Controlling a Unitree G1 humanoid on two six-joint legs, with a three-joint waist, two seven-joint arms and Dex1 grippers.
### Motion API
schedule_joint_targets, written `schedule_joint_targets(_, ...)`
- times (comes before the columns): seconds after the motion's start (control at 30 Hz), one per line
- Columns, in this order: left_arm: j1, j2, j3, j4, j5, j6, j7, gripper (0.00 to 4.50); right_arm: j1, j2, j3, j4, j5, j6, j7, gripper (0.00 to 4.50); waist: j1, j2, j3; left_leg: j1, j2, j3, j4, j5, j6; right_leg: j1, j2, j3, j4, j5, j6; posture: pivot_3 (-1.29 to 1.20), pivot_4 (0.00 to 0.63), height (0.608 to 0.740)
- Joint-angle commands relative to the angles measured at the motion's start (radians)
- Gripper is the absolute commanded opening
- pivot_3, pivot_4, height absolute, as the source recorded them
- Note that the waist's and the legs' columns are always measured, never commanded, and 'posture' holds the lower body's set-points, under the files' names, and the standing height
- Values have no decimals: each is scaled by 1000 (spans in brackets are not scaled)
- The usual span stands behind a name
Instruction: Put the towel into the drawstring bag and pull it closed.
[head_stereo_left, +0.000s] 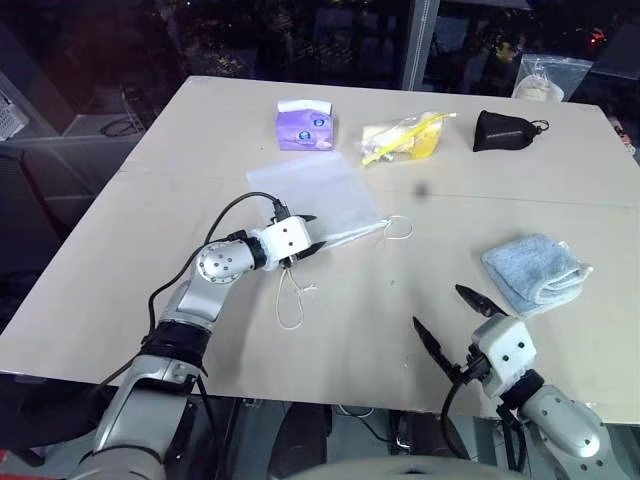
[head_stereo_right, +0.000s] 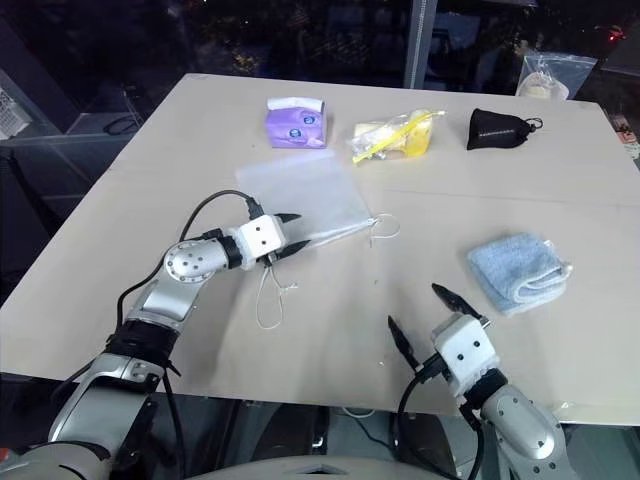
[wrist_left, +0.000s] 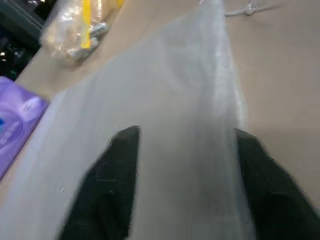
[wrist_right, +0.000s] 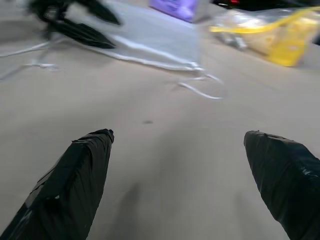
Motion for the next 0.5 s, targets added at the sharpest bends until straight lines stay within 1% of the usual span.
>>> schedule_joint_targets(0.03,-105,0,32,21,-63,114,-71,363,-33,0,-90,-108,179,121,29,4500,0,0,0,0,0,0,0,0,0,0,0,0,0,0,0,0,150,740)
schedule_joint_targets(0.07,-135,-3,42,28,-92,174,-106,63,-53,5,-134,-119,203,150,18,4500,0,0,0,0,0,0,0,0,0,0,0,0,0,0,0,0,150,740)
schedule_joint_targets(0.2,-251,-23,101,30,-248,525,-221,63,-152,-47,-318,-119,227,288,-24,4500,-1,-1,0,-1,-1,-1,2,0,0,1,0,0,0,0,0,0,150,740)
schedule_joint_targets(0.3,-309,-26,110,4,-314,749,-270,63,-242,-152,-439,-53,253,410,7,4500,-3,-1,0,-1,-1,-1,2,0,0,1,0,1,0,1,1,0,150,740)
schedule_joint_targets(0.37,-336,-41,120,-36,-354,863,-263,63,-331,-242,-496,80,270,485,38,4500,-6,-1,1,-1,-1,-1,1,0,0,1,1,1,0,3,2,0,150,740)
schedule_joint_targets(0.43,-338,-53,113,-88,-364,907,-248,63,-415,-318,-499,227,265,512,72,4500,-7,-1,1,-1,-1,-2,1,0,0,1,1,1,0,4,1,0,150,740)
schedule_joint_targets(0.5,-326,-67,111,-141,-370,930,-225,63,-529,-340,-492,388,259,556,49,4500,-6,-2,2,-1,-1,-2,1,0,0,1,1,1,0,5,0,0,150,740)
